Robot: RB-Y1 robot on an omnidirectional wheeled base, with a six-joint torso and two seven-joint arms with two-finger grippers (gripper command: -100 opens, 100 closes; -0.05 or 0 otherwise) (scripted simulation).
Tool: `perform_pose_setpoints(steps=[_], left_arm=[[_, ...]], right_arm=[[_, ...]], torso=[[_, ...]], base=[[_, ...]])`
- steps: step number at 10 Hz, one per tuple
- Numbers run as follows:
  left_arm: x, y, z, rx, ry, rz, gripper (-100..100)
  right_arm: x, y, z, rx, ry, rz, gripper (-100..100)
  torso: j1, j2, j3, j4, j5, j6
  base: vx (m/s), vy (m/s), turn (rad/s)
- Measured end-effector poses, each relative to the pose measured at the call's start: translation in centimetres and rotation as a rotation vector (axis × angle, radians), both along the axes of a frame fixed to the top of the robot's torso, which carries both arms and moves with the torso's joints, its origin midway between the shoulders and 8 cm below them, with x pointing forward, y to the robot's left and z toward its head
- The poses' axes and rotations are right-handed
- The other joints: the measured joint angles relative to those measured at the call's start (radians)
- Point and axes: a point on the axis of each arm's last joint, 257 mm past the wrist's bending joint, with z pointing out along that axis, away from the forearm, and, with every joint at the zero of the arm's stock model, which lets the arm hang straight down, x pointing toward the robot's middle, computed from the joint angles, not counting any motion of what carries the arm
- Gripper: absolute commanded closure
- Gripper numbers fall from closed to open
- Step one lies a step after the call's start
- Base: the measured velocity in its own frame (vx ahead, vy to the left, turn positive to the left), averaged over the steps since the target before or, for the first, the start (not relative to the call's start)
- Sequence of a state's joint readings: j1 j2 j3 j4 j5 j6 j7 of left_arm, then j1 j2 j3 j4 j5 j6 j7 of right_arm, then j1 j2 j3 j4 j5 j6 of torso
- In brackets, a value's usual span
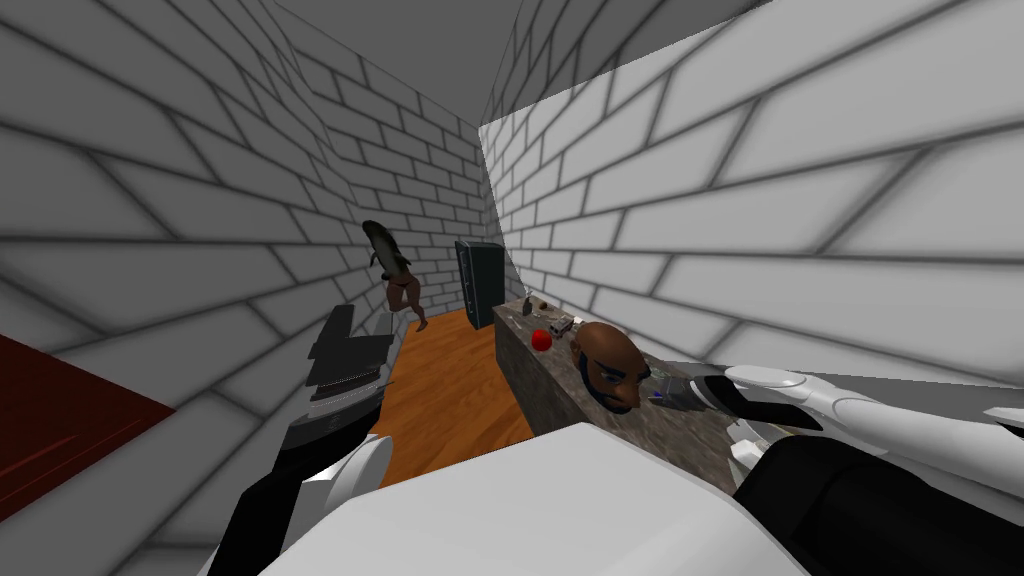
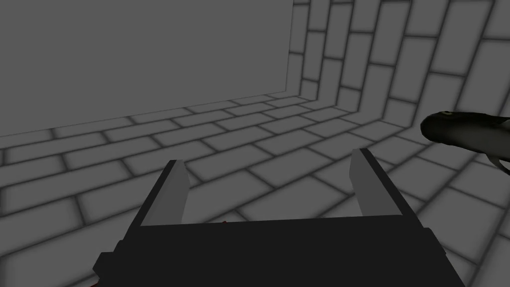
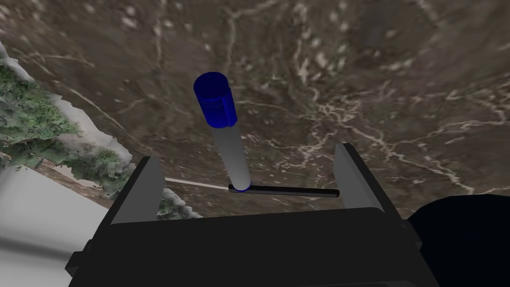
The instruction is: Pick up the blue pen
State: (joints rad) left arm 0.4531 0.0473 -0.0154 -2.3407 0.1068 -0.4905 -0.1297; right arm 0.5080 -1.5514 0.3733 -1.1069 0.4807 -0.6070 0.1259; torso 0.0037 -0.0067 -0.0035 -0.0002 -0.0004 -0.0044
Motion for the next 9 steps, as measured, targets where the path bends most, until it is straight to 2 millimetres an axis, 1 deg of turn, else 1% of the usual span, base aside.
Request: perform_pose_setpoints(steps=[3, 4, 5, 6, 8, 9], left_arm=[[0.0, 0.0, 0.0, 0.000, 0.000, 0.000, 0], [0.0, 0.0, 0.0, 0.000, 0.000, 0.000, 0], [0.0, 0.0, 0.0, 0.000, 0.000, 0.000, 0], [0.0, 0.0, 0.0, 0.000, 0.000, 0.000, 0], [0.0, 0.0, 0.0, 0.000, 0.000, 0.000, 0], [0.0, 0.0, 0.0, 0.000, 0.000, 0.000, 0]], right_arm=[[-0.7, 0.1, -1.7, 0.003, -0.009, -0.022, -100], [-0.8, 0.1, -1.7, 0.003, -0.009, -0.022, 100], [-0.8, 0.1, -1.7, 0.003, -0.009, -0.022, 100], [-0.6, -0.1, -1.5, -0.004, -0.013, -0.023, 100], [-0.6, -0.1, -1.5, -0.003, -0.013, -0.022, 100], [-0.6, -0.1, -1.5, -0.003, -0.013, -0.022, 0]], torso=[[-0.002, 0.000, 0.000, 0.000, -0.001, 0.000], [-0.001, 0.000, 0.000, 0.000, 0.000, 0.000], [0.000, 0.000, 0.000, 0.000, 0.000, 0.000], [0.000, 0.000, 0.000, -0.001, -0.004, 0.000], [-0.004, -0.001, -0.001, -0.002, -0.006, 0.000], [-0.004, -0.001, -0.002, -0.002, -0.006, 0.000]], base=[[0.001, -0.026, 0.050], [0.000, 0.000, 0.000], [0.003, -0.011, -0.003], [0.000, 0.000, 0.000], [0.000, 0.000, 0.000], [0.000, 0.000, 0.000]])
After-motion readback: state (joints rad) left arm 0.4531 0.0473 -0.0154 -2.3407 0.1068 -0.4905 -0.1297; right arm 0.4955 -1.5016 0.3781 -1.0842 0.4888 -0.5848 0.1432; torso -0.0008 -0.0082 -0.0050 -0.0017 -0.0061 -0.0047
